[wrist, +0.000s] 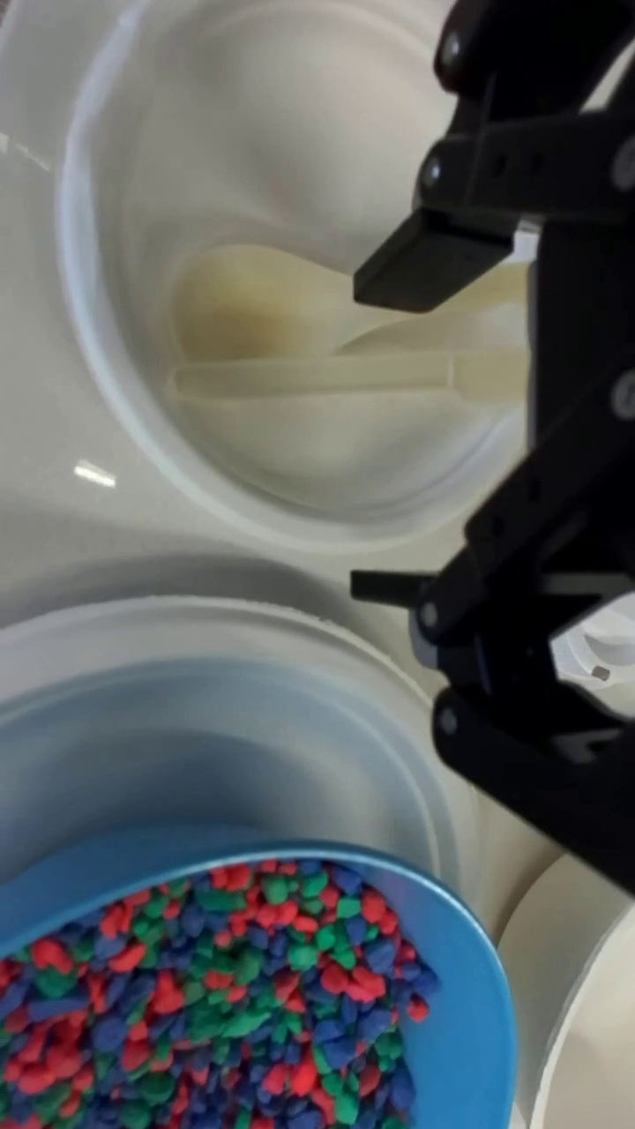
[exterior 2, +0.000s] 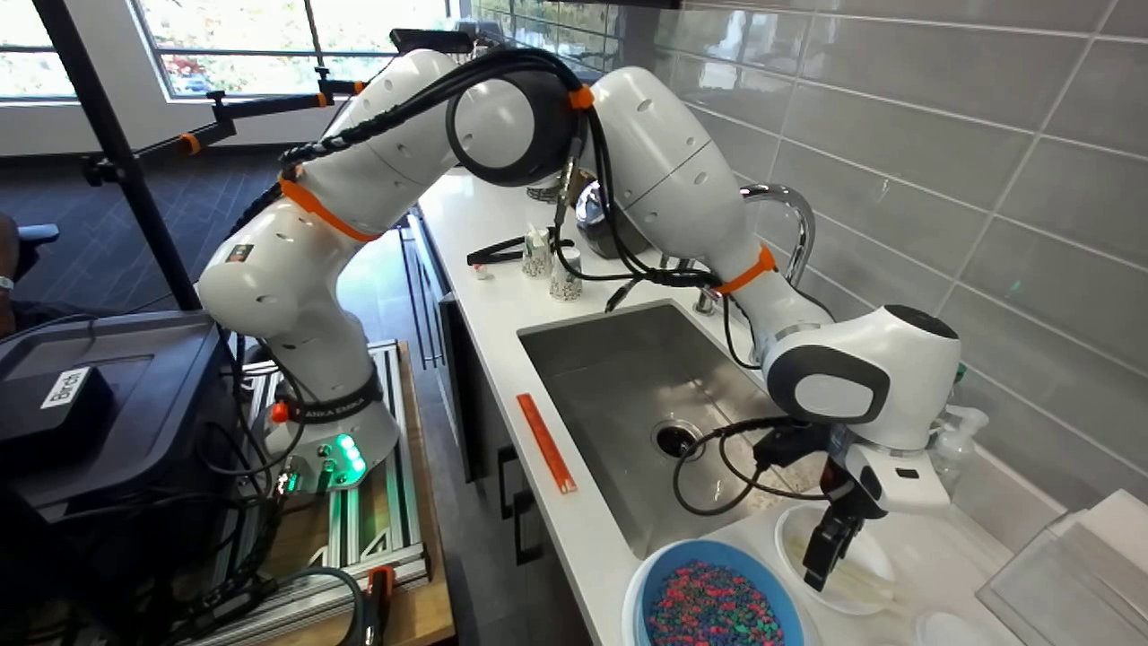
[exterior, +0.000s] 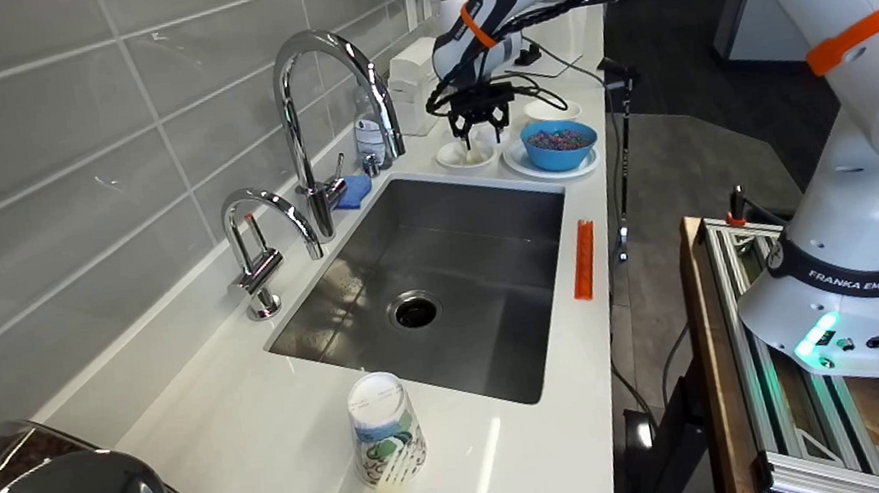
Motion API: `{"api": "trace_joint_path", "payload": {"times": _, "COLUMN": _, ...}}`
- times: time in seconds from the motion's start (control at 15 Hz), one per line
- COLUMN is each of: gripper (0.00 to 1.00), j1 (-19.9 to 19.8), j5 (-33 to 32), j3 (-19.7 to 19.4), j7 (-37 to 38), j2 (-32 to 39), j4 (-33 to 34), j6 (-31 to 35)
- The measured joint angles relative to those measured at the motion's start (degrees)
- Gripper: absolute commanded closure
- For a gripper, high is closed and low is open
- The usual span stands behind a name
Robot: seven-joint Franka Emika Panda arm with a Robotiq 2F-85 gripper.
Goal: Pick up the fork on the plate and put it on the cup
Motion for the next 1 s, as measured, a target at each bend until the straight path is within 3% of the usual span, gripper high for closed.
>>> {"api": "trace_joint_path", "payload": {"times": 0.07, "gripper": 0.32, "j1": 0.00, "j5": 0.00, "j3": 0.00, "j7": 0.24, "j2": 0.22, "j4": 0.24, "j6": -0.14}}
{"api": "trace_joint_path", "payload": {"times": 0.13, "gripper": 0.40, "j1": 0.00, "j5": 0.00, "j3": 0.00, "j7": 0.38, "j2": 0.45, "j4": 0.47, "j6": -0.23}}
{"api": "trace_joint_path", "payload": {"times": 0.27, "gripper": 0.43, "j1": 0.00, "j5": 0.00, "j3": 0.00, "j7": 0.68, "j2": 0.85, "j4": 0.88, "j6": -0.36}}
{"api": "trace_joint_path", "payload": {"times": 0.33, "gripper": 0.51, "j1": 0.00, "j5": 0.00, "j3": 0.00, "j7": 0.81, "j2": 1.06, "j4": 1.11, "j6": -0.42}}
{"api": "trace_joint_path", "payload": {"times": 0.53, "gripper": 0.57, "j1": 0.00, "j5": 0.00, "j3": 0.00, "j7": 1.19, "j2": 1.54, "j4": 1.52, "j6": -0.45}}
{"api": "trace_joint_path", "payload": {"times": 0.6, "gripper": 0.55, "j1": 0.01, "j5": 0.00, "j3": 0.01, "j7": 1.29, "j2": 1.64, "j4": 1.58, "j6": -0.45}}
{"api": "trace_joint_path", "payload": {"times": 0.67, "gripper": 0.60, "j1": 0.01, "j5": 0.00, "j3": 0.01, "j7": 1.32, "j2": 1.72, "j4": 1.66, "j6": -0.45}}
{"api": "trace_joint_path", "payload": {"times": 1.0, "gripper": 0.56, "j1": 0.03, "j5": 0.00, "j3": 0.04, "j7": 1.40, "j2": 1.94, "j4": 2.00, "j6": -0.48}}
